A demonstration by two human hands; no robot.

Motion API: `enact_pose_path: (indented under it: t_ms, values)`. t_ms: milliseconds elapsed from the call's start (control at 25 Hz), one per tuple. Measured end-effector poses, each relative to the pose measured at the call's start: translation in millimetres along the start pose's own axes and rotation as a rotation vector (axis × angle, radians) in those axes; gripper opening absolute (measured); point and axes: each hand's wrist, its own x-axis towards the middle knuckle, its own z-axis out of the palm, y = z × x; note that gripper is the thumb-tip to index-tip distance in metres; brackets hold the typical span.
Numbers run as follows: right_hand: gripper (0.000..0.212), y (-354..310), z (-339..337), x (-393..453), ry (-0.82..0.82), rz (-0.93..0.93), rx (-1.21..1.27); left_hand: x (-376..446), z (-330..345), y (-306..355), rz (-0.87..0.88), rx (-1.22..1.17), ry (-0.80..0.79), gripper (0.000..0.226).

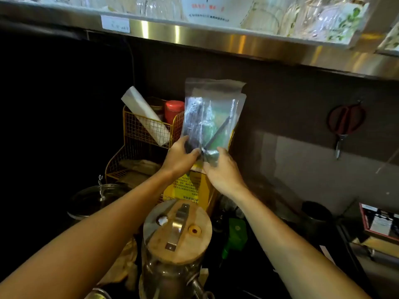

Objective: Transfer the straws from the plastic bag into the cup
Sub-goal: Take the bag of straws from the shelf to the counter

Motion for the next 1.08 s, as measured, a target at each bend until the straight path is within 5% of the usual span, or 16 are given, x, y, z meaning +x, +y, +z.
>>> enact_pose_path:
  t_ms: [280, 480, 840, 960, 1080]
  values:
    - [0.083, 1.9, 37.8, 53.7, -0.013, 0.181, 0.015, 34.3, 10.1, -26.7, -0.058, 0.009, 0.049, 0.044]
    - [0.071, 5.4, 50.6, 73.0, 0.046, 0.251, 0.071, 54.9, 14.7, -49.1, -0.105, 0.044, 0.074, 0.06]
    - [0.081, 11.0, 49.6, 57.6, 0.008, 0.18, 0.24, 44.8, 16.4, -38.5, -0.077, -0.036, 0.137, 0.031]
    - [0.072, 2.7, 43.2, 48.4, 0.033, 0.117, 0.283, 29.7, 7.6, -22.8, -0.028, -0.104, 0.182, 0.043]
    - [0.059, -12.3, 28.8, 35.4, 0.089, 0.043, 0.319, 15.5, -2.5, -5.9, 0.043, -0.089, 0.233, 0.032]
